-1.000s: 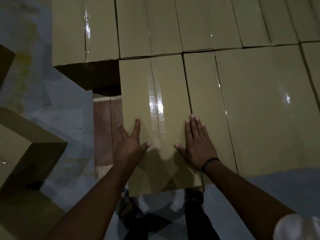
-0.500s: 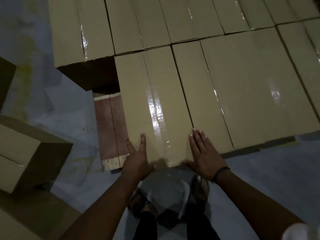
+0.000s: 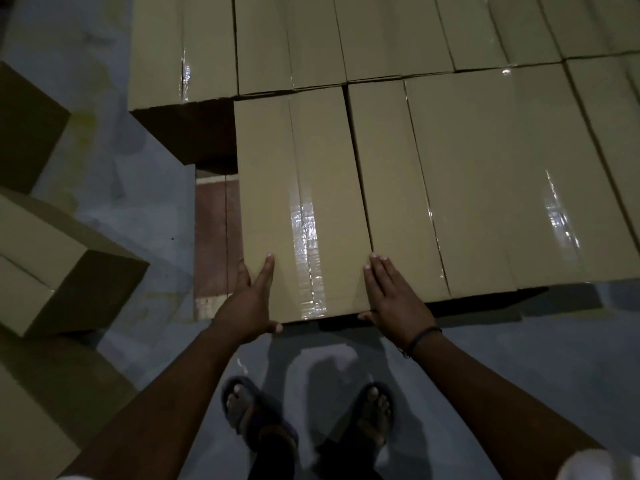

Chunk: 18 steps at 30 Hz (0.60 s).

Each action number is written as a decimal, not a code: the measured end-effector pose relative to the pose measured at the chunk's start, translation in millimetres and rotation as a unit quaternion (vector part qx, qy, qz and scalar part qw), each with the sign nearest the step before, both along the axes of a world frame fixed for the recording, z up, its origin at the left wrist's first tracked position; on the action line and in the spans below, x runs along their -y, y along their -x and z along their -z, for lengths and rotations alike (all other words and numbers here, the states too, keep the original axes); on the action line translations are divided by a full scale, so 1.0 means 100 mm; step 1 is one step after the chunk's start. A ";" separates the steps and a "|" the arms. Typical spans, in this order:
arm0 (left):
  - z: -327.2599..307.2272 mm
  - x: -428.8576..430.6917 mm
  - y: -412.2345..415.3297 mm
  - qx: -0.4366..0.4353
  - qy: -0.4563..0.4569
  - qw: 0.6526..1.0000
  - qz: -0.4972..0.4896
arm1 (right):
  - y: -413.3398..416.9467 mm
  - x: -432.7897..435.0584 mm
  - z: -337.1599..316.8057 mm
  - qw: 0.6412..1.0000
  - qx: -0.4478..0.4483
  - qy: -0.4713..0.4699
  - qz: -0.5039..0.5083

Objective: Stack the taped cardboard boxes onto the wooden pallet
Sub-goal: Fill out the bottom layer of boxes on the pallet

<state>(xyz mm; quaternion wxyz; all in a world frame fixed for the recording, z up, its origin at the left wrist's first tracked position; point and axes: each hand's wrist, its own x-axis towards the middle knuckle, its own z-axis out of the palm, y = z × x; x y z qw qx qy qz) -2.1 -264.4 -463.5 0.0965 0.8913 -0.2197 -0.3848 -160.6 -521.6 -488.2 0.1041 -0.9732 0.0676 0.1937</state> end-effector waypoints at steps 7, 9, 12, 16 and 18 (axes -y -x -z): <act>0.00 -0.06 -0.09 0.018 0.016 0.999 0.030 | -0.01 0.00 0.05 1.000 0.013 0.013 -0.009; -0.02 -0.04 -0.09 0.020 0.008 0.999 0.034 | -0.04 -0.01 0.05 1.000 -0.006 0.010 -0.008; -0.06 0.02 -0.09 0.015 -0.018 0.999 0.046 | -0.05 -0.02 0.05 1.000 -0.023 0.013 -0.016; -0.14 0.10 -0.11 0.004 -0.064 0.996 0.066 | -0.11 -0.05 -0.03 0.998 -0.055 0.026 -0.006; -0.17 0.12 -0.14 -0.010 -0.078 0.994 0.073 | -0.15 -0.09 -0.13 0.998 -0.052 0.025 -0.001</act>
